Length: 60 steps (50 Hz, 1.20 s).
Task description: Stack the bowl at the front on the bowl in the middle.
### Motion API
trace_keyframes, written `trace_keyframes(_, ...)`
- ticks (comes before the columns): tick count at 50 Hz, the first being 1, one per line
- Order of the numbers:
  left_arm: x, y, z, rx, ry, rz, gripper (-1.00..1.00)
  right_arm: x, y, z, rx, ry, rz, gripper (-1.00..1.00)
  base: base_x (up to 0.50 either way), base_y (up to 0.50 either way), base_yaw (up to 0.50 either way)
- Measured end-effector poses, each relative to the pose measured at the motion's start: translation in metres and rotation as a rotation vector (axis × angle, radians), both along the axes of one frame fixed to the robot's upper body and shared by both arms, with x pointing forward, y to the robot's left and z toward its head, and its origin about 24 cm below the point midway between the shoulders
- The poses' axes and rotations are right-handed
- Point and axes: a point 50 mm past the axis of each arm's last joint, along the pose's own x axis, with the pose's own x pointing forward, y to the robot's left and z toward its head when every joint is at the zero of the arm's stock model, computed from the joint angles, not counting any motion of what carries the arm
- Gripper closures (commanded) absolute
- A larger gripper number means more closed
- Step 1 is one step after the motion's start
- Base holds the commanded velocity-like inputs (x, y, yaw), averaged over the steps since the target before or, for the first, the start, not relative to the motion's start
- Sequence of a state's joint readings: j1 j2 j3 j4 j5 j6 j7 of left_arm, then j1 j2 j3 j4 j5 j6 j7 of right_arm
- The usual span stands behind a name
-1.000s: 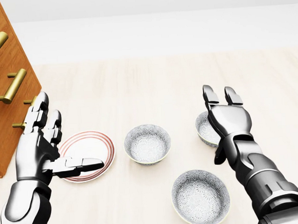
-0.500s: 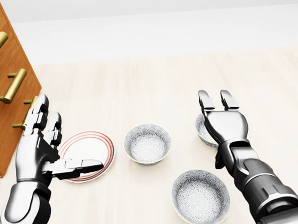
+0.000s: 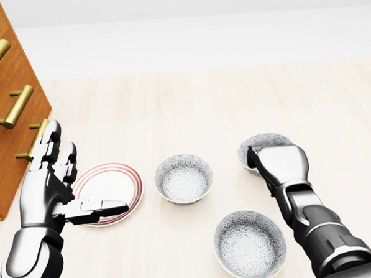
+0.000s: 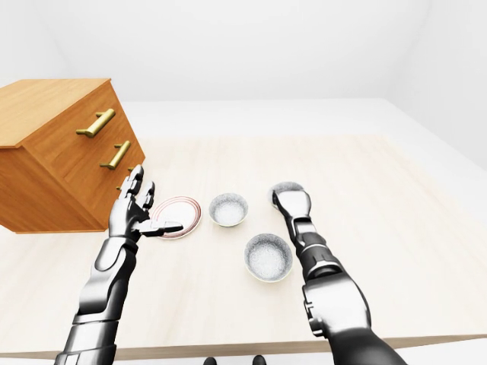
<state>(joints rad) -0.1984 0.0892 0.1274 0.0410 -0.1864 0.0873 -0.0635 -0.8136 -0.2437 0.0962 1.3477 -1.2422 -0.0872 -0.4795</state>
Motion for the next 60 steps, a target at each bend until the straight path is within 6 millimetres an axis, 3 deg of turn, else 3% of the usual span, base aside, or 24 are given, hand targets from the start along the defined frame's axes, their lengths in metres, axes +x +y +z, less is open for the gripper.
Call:
trace_keyframes(21, -0.001, 0.001, -0.002, -0.006, 0.005, 0.001, -1.0, -0.002, -0.004, -0.002, 0.068, -0.002, -0.048, 1.0, 0.0, 0.0, 0.0)
trace_keyframes(47, -0.002, 0.003, 0.002, -0.003, -0.01, 0.008, -1.0, 0.025, -0.019, 0.055, 0.093, -0.161, -0.081, 1.0, 0.0, 0.0, 0.0)
trace_keyframes(60, -0.003, 0.004, 0.002, 0.0, -0.012, 0.011, -1.0, 0.025, -0.002, 0.065, 0.129, -0.216, -0.01, 1.0, 0.0, 0.0, 0.0)
